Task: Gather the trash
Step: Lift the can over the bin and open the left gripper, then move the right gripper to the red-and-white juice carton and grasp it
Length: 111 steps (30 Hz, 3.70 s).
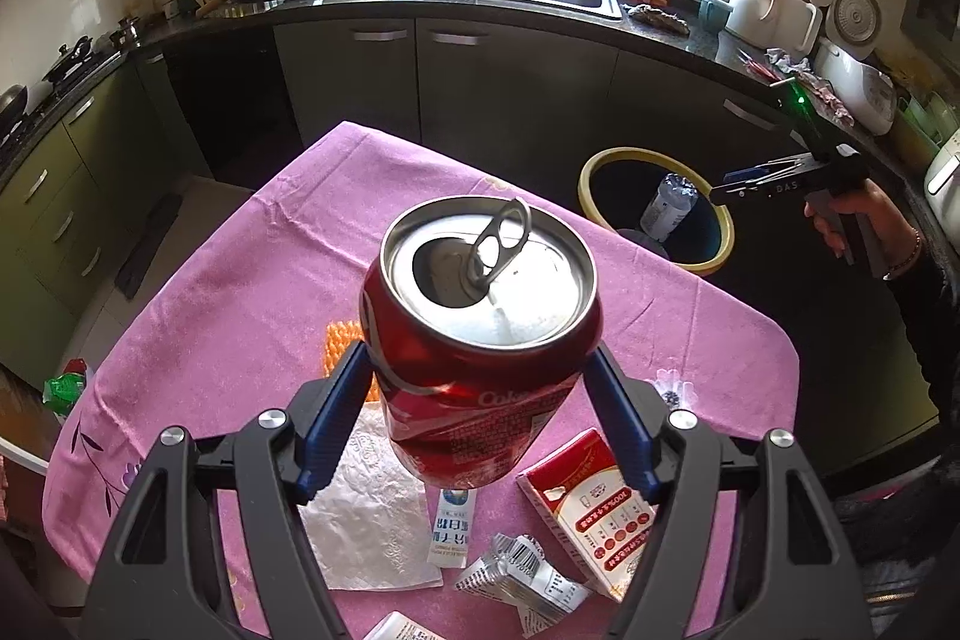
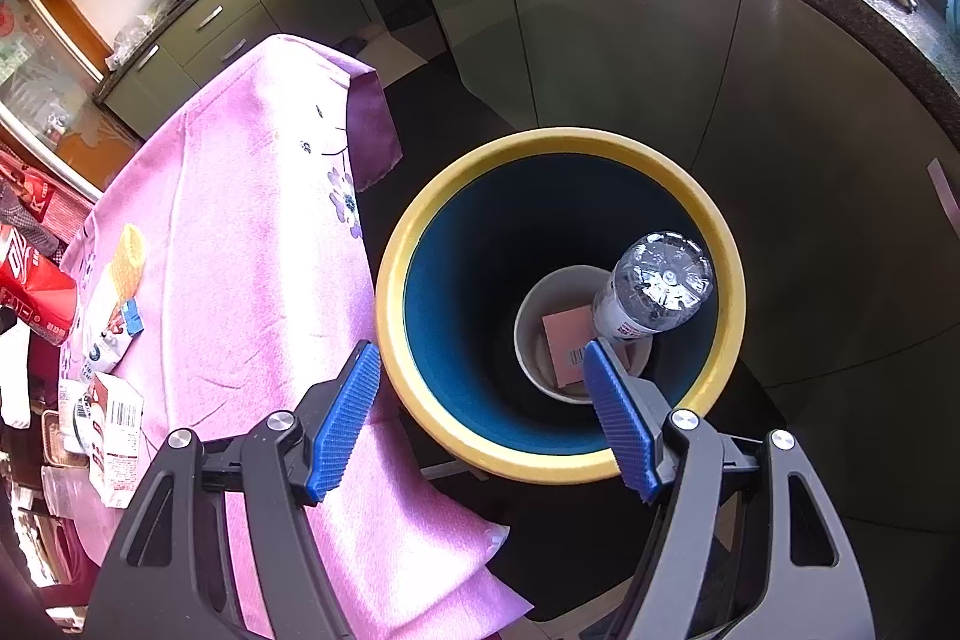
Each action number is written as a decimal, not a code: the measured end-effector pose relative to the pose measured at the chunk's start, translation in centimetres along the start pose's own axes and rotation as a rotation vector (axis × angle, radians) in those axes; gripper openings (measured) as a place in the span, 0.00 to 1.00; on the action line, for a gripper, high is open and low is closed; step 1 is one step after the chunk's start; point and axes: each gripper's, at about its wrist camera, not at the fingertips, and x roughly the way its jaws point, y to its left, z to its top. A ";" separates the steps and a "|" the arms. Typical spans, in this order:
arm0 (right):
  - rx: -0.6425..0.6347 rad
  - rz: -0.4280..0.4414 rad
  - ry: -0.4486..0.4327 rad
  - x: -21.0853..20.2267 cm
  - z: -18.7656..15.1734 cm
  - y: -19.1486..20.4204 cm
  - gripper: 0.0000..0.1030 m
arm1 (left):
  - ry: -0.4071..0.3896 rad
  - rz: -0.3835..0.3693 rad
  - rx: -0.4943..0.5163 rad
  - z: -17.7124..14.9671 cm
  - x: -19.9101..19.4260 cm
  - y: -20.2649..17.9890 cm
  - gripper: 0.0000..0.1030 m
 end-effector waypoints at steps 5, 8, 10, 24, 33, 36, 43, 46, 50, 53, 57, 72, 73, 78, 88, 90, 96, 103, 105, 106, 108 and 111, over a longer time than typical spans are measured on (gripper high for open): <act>0.007 0.005 -0.031 -1.5 -0.3 -1.0 0.68 | 0.006 -0.046 0.022 2.1 0.6 -1.9 0.67; 0.018 0.007 -0.061 -2.8 -0.6 -2.1 0.68 | 0.015 -0.081 0.046 4.1 1.5 -3.6 0.67; 0.033 0.012 -0.081 -3.7 -0.8 -3.2 0.68 | 0.024 -0.109 0.066 5.6 2.3 -4.8 0.67; 0.137 0.037 -0.125 -6.2 -4.1 -10.5 0.68 | 0.136 -0.270 0.213 15.7 16.6 -16.4 0.67; 0.187 0.038 -0.106 -5.8 -5.7 -13.1 0.68 | 0.209 -0.210 0.197 18.2 25.6 -19.2 0.70; 0.185 0.038 -0.108 -6.0 -5.7 -13.1 0.68 | 0.229 -0.210 0.147 18.4 26.1 -18.8 0.70; 0.134 0.064 -0.115 -6.3 -5.3 -10.8 0.68 | 0.152 -0.238 0.057 17.3 19.6 -16.5 0.72; 0.094 0.085 -0.112 -6.4 -5.2 -8.9 0.68 | 0.082 -0.237 0.003 16.0 14.9 -15.4 0.78; 0.029 0.109 -0.096 -6.4 -5.1 -6.0 0.69 | -0.041 -0.194 -0.076 13.2 7.1 -13.3 0.85; -0.060 0.133 -0.065 -5.9 -4.8 -2.2 0.70 | -0.142 -0.111 -0.119 10.3 1.2 -11.7 0.87; -0.213 0.190 0.000 -4.4 -4.2 4.9 0.71 | -0.233 0.001 -0.197 5.2 -5.6 -9.5 0.90; -0.625 0.310 0.238 0.9 -5.9 28.2 0.77 | -0.291 0.188 -0.464 -12.0 -15.9 -4.1 0.92; -0.622 0.299 0.252 1.3 -6.1 28.6 0.77 | -0.292 0.192 -0.463 -12.5 -16.0 -4.0 0.92; -0.608 0.263 0.326 3.3 -6.8 31.0 0.77 | -0.305 0.200 -0.448 -13.5 -16.6 -3.7 0.92; -0.450 0.191 0.447 6.4 -6.8 33.6 0.76 | -0.308 0.187 -0.405 -14.5 -16.7 -3.7 0.92; -0.442 0.170 0.447 6.9 -6.6 34.3 0.76 | -0.314 0.184 -0.395 -14.7 -16.9 -3.8 0.92; -0.449 0.080 0.477 8.7 -6.7 35.9 0.72 | -0.313 0.179 -0.383 -15.4 -17.2 -3.6 0.92; -0.571 -0.029 0.500 9.5 -8.7 38.2 0.71 | -0.317 0.163 -0.374 -15.8 -17.2 -3.6 0.92; -0.611 -0.052 0.501 9.4 -9.6 38.5 0.69 | -0.316 0.160 -0.372 -15.8 -17.2 -3.7 0.92; -0.630 -0.063 0.505 9.4 -10.0 38.4 0.66 | -0.316 0.159 -0.371 -15.8 -17.2 -3.7 0.92; -0.669 -0.092 0.493 9.0 -10.4 38.1 0.60 | -0.316 0.158 -0.371 -15.9 -17.2 -3.7 0.92; -0.706 -0.113 0.475 8.4 -10.8 37.2 0.54 | -0.312 0.155 -0.371 -15.9 -17.1 -3.7 0.93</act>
